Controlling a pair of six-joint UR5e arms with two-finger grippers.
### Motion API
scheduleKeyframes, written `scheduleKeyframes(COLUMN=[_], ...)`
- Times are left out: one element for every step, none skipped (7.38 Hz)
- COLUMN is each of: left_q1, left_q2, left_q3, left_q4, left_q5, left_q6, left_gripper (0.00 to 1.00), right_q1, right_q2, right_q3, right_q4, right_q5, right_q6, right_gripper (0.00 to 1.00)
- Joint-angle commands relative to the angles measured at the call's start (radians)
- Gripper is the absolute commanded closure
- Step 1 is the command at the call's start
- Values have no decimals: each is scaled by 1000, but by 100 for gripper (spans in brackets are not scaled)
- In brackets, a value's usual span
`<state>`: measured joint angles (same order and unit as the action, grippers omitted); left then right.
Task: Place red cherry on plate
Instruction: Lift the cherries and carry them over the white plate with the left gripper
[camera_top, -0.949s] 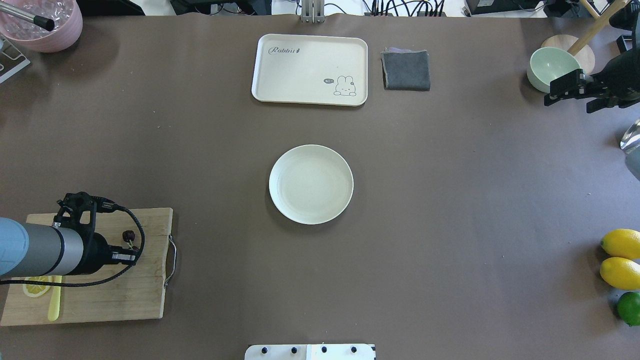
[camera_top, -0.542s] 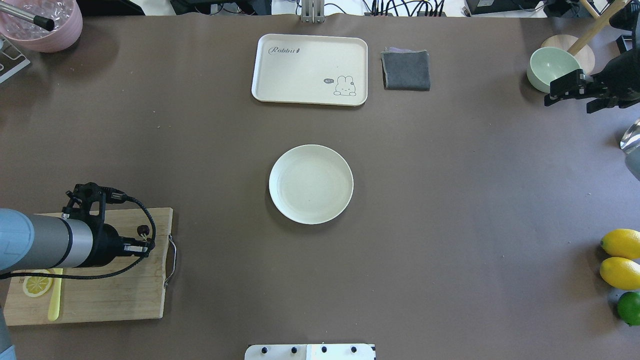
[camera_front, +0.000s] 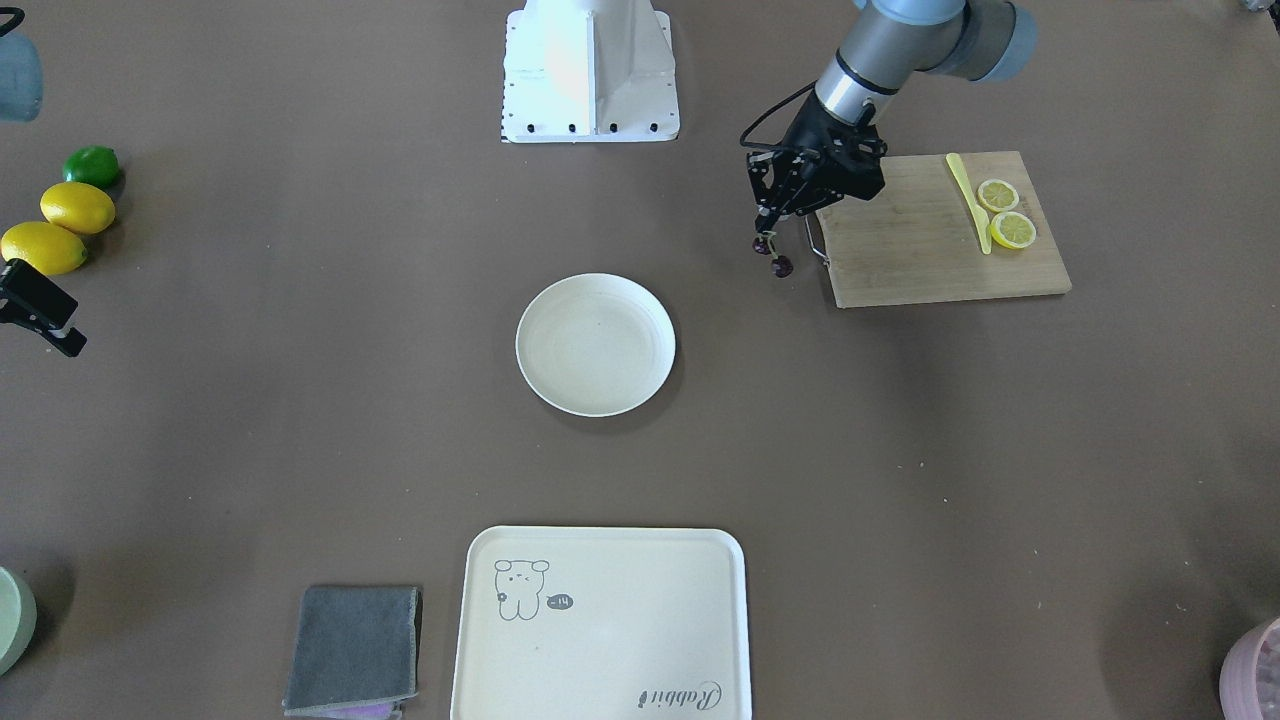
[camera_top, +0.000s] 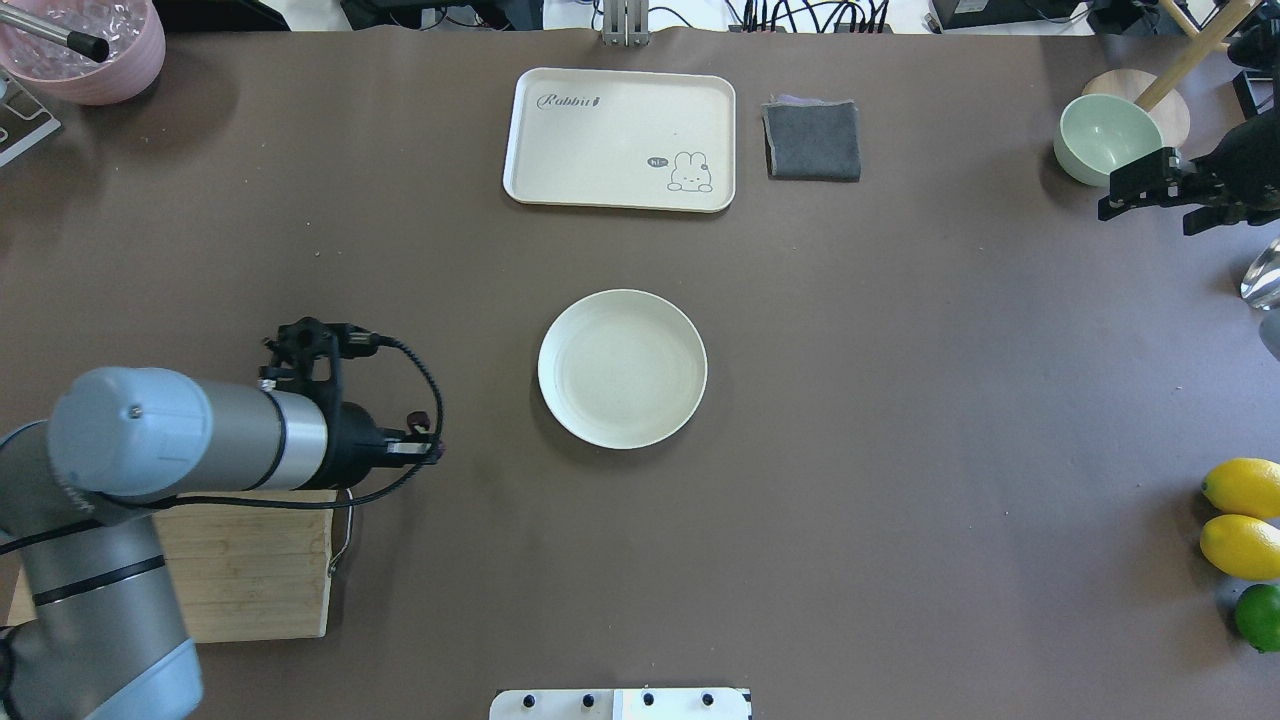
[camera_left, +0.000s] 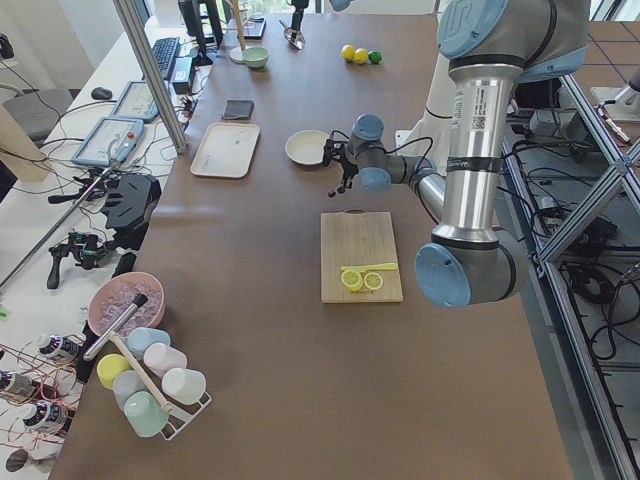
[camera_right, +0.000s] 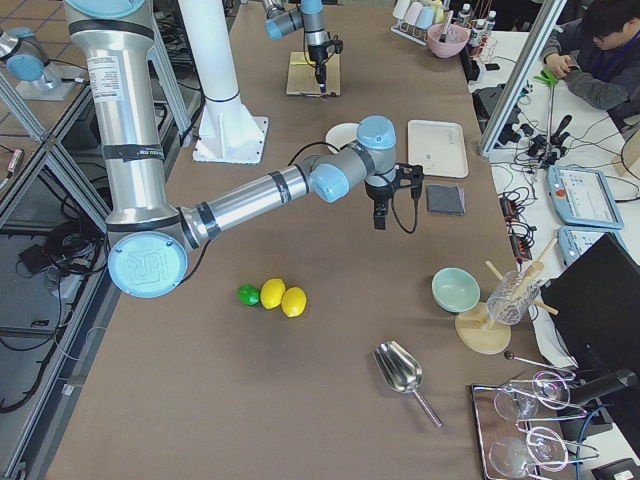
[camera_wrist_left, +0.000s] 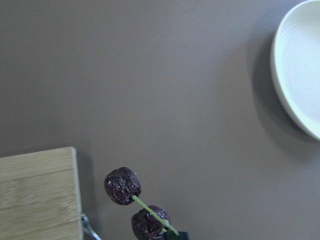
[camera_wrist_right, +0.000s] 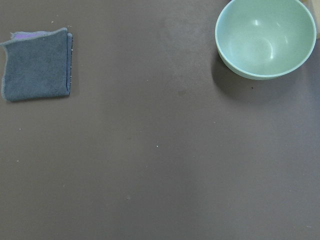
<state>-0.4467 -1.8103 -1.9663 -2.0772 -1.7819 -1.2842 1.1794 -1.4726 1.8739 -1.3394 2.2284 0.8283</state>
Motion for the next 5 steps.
scheduleKeyframes(left_q1=[3,3,5,5,3], left_q2=[-217,-294,-351,-366,-370], left_q3=[114,174,237,268,264], left_q4=[75,77,75,66,69], left_q5=[4,6,28,32,33], left_q6=[-52,-72,-73,-72,-72], left_gripper=[100,100,100,58,3], right_q1=[11,11,11,15,14], right_q2=[-17,-18,-20,-23,-23], right_q3=[-1,-1,-4,2,10], right_q4=[0,0,0,0,0], right_q5=[-1,-1,-1,-1,-1], right_q6=[0,0,2,2,0], right_gripper=[0,0,0,0,0])
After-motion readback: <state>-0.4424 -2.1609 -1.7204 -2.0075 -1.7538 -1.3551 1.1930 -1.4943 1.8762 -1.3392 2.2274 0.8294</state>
